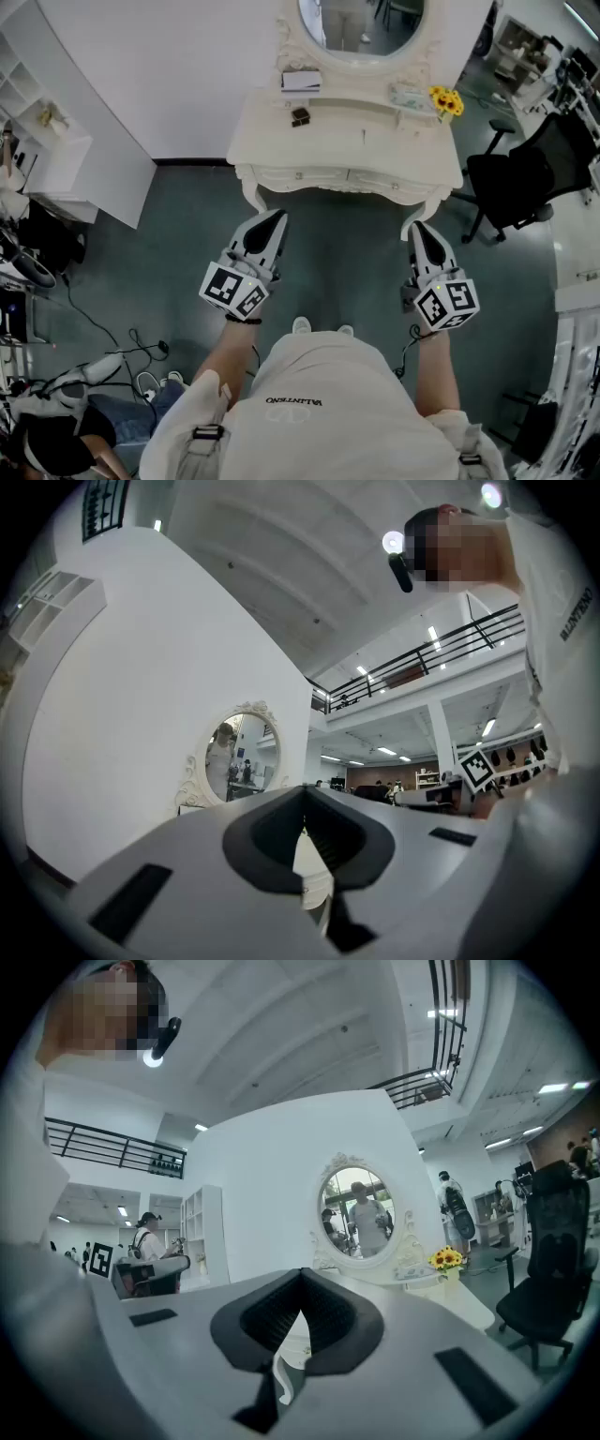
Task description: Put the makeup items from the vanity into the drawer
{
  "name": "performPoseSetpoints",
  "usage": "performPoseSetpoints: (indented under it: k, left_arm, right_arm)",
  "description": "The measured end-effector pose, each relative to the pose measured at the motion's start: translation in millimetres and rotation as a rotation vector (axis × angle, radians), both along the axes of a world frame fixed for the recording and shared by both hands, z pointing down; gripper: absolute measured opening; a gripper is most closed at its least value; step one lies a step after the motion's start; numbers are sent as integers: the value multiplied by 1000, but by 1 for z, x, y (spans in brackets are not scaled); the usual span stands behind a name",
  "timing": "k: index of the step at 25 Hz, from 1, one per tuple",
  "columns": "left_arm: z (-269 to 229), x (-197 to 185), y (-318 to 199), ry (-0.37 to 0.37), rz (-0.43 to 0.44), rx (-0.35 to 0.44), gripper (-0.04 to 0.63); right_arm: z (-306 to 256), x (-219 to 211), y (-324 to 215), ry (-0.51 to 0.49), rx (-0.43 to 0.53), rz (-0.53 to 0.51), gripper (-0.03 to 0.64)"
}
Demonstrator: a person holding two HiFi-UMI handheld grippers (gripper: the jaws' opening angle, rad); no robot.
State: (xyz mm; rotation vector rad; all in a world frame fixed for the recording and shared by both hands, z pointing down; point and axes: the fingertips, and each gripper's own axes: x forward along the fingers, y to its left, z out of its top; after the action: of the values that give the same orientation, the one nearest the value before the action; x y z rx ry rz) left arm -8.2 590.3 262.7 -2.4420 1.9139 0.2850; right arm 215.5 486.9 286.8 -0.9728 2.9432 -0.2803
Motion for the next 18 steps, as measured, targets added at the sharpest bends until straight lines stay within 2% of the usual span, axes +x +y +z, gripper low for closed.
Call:
performPoseSetpoints:
  k: [9, 18]
  left_arm:
    - [5, -7, -2, 24, 27, -3, 5]
    - [24, -36, 6, 20, 57, -33, 5]
  right_arm:
    - [5, -10, 0, 16, -7, 22, 9]
    - [18, -38, -2, -16, -43, 69, 11]
